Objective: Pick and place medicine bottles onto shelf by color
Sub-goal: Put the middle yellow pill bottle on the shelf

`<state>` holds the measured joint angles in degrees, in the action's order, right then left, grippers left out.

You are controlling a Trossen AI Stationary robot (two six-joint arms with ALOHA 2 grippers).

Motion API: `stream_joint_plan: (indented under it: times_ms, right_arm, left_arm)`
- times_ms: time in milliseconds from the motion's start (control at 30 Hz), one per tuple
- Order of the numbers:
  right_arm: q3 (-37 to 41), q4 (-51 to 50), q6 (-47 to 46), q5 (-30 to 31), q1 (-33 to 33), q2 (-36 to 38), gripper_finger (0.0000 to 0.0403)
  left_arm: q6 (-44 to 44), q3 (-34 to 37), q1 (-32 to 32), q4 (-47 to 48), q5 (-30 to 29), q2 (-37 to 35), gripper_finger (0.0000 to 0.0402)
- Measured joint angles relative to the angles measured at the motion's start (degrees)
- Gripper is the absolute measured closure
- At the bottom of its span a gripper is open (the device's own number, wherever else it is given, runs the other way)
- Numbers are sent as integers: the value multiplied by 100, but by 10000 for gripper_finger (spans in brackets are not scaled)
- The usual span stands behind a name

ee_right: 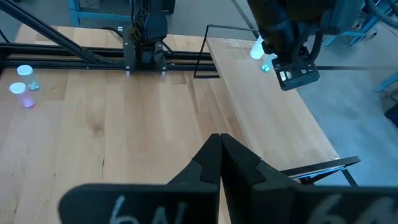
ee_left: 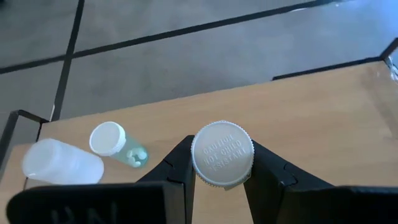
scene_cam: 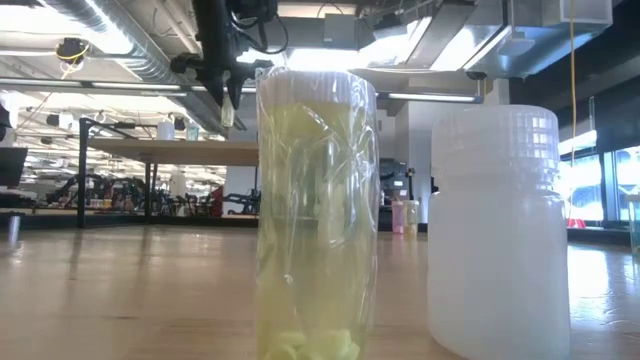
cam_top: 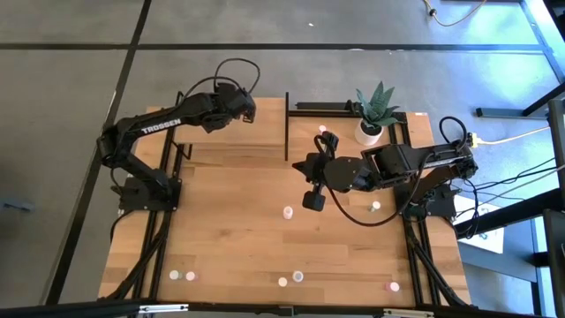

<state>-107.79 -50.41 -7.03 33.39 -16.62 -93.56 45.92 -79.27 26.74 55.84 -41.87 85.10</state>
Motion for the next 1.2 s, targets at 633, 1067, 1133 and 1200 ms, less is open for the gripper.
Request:
stream_joint_plan:
  times_ms: [633,1067,1133,1200]
  right_arm:
    - [0,0,2,2,0,0,395]
    - [0,-4,4,4,2,0,395]
    - [0,-4,4,4,2,0,395]
    - [0,-4,4,4,2,0,395]
  left_arm:
    - [480,885,151,-788,-218,4,311]
    - [456,1139,162,-1348,-441,4,311]
    - [456,1139,164,-1356,-510,4,311]
    - [453,1139,183,-1354,-520,4,311]
